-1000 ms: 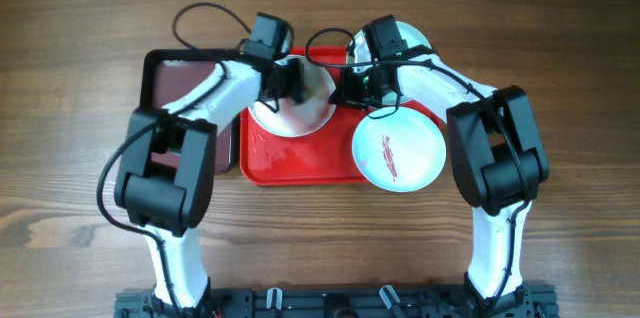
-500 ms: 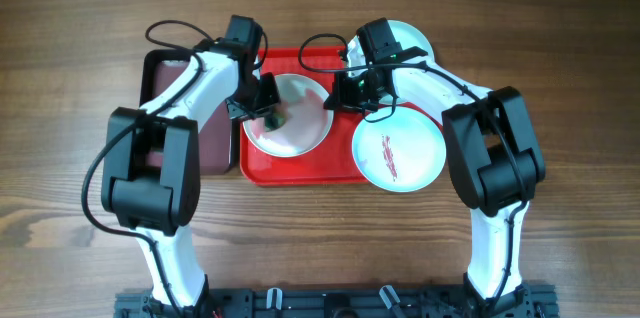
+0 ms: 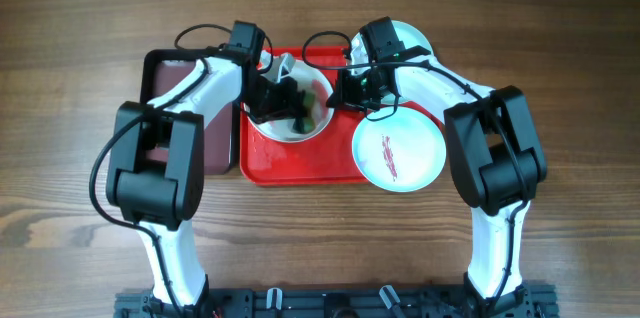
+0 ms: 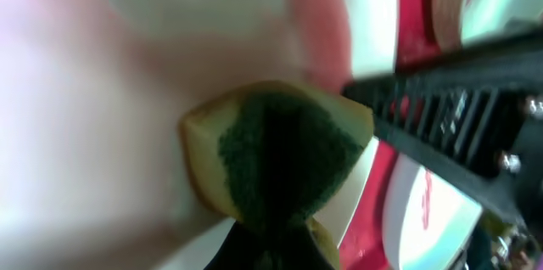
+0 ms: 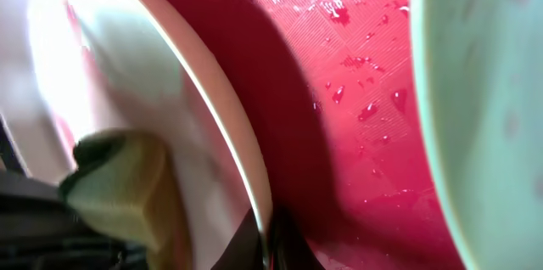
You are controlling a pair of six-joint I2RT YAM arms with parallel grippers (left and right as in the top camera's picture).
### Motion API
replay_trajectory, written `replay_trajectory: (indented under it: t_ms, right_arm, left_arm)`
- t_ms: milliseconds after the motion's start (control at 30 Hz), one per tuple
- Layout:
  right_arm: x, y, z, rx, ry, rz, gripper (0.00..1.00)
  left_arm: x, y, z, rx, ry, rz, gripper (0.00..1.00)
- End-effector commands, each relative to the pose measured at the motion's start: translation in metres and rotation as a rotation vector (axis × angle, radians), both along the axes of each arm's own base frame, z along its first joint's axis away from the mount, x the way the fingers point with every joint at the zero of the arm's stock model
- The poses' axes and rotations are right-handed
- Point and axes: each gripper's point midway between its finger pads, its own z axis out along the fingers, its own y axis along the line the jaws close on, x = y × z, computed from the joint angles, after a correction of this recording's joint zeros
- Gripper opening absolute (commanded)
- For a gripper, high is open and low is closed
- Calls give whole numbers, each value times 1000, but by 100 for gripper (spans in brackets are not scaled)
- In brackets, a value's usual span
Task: Clean dirty plates on tray and stack at the side
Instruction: 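Scrub the white plate surface with the sponge in the left gripper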
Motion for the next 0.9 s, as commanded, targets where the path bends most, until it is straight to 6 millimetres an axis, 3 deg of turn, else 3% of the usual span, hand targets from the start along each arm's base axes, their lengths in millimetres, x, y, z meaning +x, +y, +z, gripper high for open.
replay_trajectory:
  t_ms: [0,67,100,300,433,600,733,867]
  right_arm:
    - [-8,-13,-32,-79,54,-23,4]
    - [-8,-13,-32,-78,54,-23,4]
    - [-8,-13,-32,-78,54,-23,4]
    - [-8,-13,-32,-78,54,-24,4]
    - [-6,-12,-32,-74,45,-25,4]
    - [-7,-13,-32,-75,47,-25,4]
    - [-9,-13,-32,-78,55,-23,4]
    - [-10,-14,-33,-81,61,-22,4]
  left_arm:
    - [14,68,-37,424,38,323,4]
    - [12,119,-40,688,26,509,4]
    - [9,130,-38,749,24,543,4]
    - [-12,153,-34,893,71,535,4]
    - [-20,154,-32,907,94,519,4]
    - [-22,134,-28,886,64,328,4]
    - [2,113,-28,842,-62,264,4]
    - [46,90,-21,758,-253,276,4]
